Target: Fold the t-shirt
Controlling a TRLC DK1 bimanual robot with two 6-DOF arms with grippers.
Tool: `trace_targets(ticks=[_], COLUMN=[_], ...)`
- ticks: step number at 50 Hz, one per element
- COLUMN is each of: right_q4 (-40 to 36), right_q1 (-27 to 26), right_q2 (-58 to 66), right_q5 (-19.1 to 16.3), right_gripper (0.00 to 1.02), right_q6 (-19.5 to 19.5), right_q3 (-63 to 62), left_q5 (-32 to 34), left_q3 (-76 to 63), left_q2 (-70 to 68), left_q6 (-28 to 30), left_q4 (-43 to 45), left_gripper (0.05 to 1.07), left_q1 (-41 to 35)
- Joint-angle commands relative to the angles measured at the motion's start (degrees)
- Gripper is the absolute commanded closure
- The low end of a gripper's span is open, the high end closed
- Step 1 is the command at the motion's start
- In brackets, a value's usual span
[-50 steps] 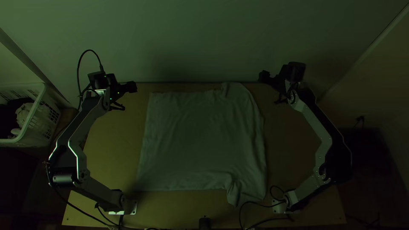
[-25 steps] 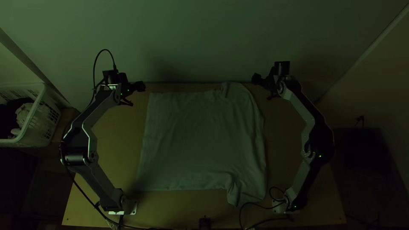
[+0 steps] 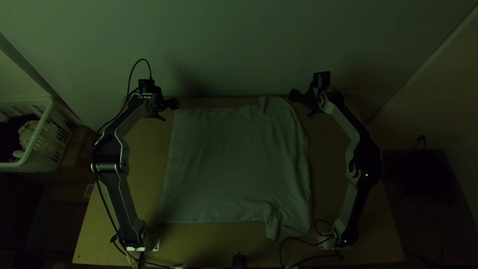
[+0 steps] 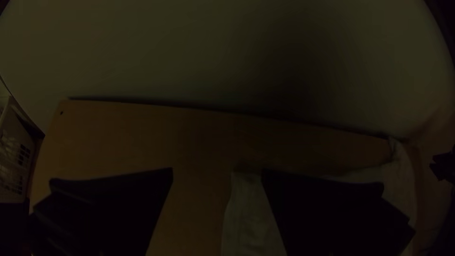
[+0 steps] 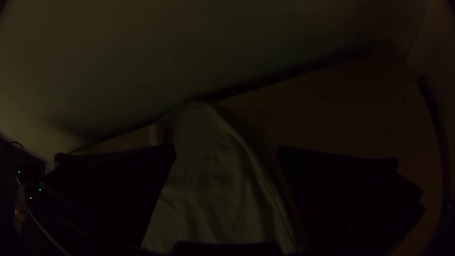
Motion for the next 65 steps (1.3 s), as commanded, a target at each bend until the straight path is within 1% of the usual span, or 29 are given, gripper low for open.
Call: trace_targets(ticks=[1,4,8,19,21,28,41,57,58,59,60,63,65], right_q4=[-0.76,-0.76,-0.85,-2.96,-3.4,-4.01,-4.19,-5.07,-5.16,-5.24,-5.42,-5.95,-6.83], right_q1=[0.36,0.54,0.63,0.72,0.72,0.72,0.98,1.51,1.6,1.6,1.68,1.68,1.68], right_q2=[1.68,1.77,1.95,3.79,4.15,4.76,5.82,6.87,6.96,7.05,7.22,7.66,8.28], right_q5=[0.03,0.03,0.11,0.55,0.64,0.9,0.9,1.96,2.05,2.05,2.13,2.4,2.93], right_gripper=[0.05,0.05,0.05,0.07,0.07,0.07,0.07,0.07,0.07,0.07,0.07,0.07,0.07], right_q6=[1.6,1.68,1.77,1.68,1.68,1.68,1.77,1.68,1.68,1.68,1.68,1.68,1.68], right_q3=[1.41,1.41,1.41,4.04,4.48,5.27,5.98,7.03,7.12,7.21,7.38,8.09,8.97], left_q5=[-1.23,-4.13,-5.54,-5.54,-5.54,-5.54,-5.54,-5.63,-5.54,-5.63,-5.63,-5.63,-5.63], left_q3=[3.94,6.14,9.39,12.65,13.7,15.19,15.19,15.02,14.93,14.84,14.84,14.84,14.76], left_q2=[3.03,4.79,6.99,8.75,9.45,10.5,11.29,12.7,12.7,12.7,12.7,12.7,12.7], left_q6=[1.01,2.16,3.03,3.56,3.65,3.65,4.88,6.37,6.9,6.99,7.08,6.99,6.9], left_q4=[-1.91,-3.4,-6.56,-7.62,-8.85,-10.78,-12.45,-15.09,-15.35,-15.62,-15.7,-15.53,-15.27], left_gripper=[0.17,0.17,0.17,0.17,0.18,0.3,0.3,0.3,0.33,0.38,0.45,0.77,0.93], left_q1=[-0.91,-1.61,-2.23,-2.84,-2.93,-3.02,-3.19,-3.72,-3.81,-3.98,-3.98,-4.16,-4.16])
